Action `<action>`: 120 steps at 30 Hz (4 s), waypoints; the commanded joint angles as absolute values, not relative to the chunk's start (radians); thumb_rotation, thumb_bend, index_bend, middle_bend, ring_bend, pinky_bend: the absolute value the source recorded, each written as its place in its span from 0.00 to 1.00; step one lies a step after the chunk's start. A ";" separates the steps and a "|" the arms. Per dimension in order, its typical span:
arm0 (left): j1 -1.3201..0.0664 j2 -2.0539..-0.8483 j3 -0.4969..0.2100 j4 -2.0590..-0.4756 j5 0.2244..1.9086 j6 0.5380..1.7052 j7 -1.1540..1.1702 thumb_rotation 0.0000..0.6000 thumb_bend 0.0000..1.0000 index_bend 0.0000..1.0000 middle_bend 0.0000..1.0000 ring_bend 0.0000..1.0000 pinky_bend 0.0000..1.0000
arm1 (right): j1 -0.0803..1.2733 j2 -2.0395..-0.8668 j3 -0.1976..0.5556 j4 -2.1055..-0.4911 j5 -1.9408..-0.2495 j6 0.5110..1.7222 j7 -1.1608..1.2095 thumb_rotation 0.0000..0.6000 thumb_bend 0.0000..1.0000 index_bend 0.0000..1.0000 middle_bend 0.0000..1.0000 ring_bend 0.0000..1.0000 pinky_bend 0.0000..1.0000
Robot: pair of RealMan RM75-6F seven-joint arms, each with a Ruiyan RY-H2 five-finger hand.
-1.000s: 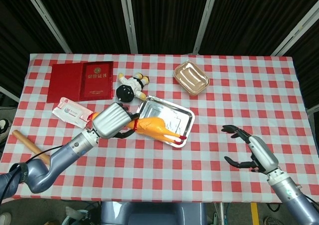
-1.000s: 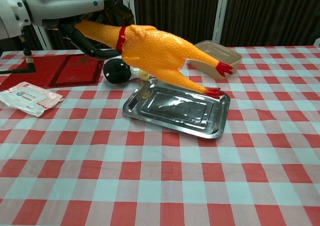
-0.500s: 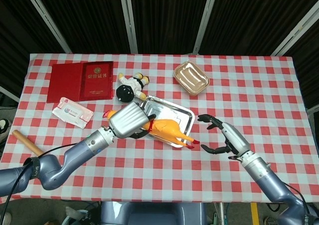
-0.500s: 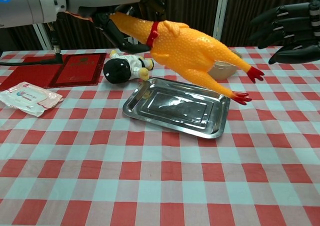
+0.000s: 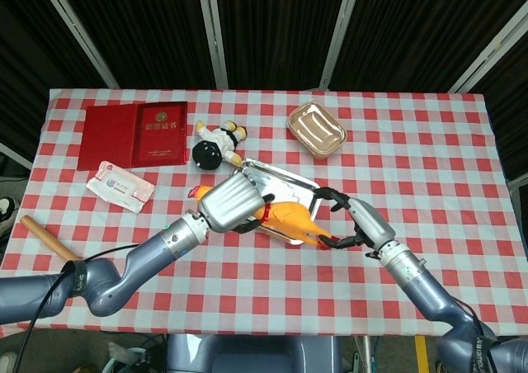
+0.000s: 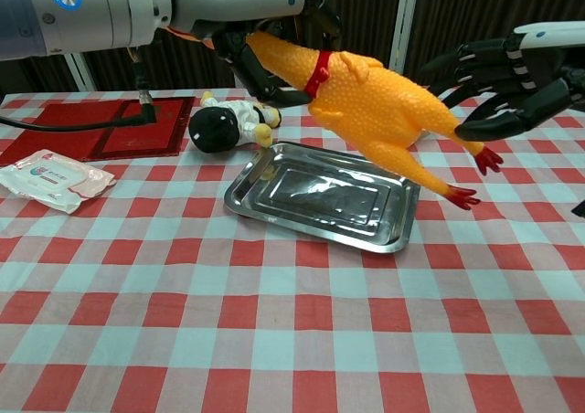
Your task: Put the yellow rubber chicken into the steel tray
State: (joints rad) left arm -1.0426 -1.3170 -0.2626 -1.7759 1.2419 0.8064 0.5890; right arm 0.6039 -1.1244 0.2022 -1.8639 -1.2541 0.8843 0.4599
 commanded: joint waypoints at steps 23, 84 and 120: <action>-1.129 -1.388 -0.230 -1.777 1.130 0.875 0.722 1.00 0.75 0.64 0.74 0.65 0.69 | 0.625 -1.150 0.211 -1.866 -1.209 0.862 0.380 1.00 0.29 0.18 0.21 0.19 0.27; -1.137 -1.414 -0.191 -1.742 1.185 0.928 0.654 1.00 0.75 0.64 0.74 0.65 0.69 | 0.639 -1.112 0.217 -1.812 -1.283 0.767 0.515 1.00 0.26 0.23 0.22 0.22 0.26; -1.130 -1.399 -0.188 -1.757 1.186 0.927 0.634 1.00 0.75 0.64 0.73 0.65 0.69 | 0.628 -1.136 0.223 -1.808 -1.217 0.807 0.432 1.00 0.61 0.63 0.63 0.58 0.53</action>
State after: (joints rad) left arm -1.1303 -1.3994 -0.1874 -1.7579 1.1857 0.9263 0.6346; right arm 0.6303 -1.1460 0.2287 -1.8085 -1.1970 0.8159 0.4181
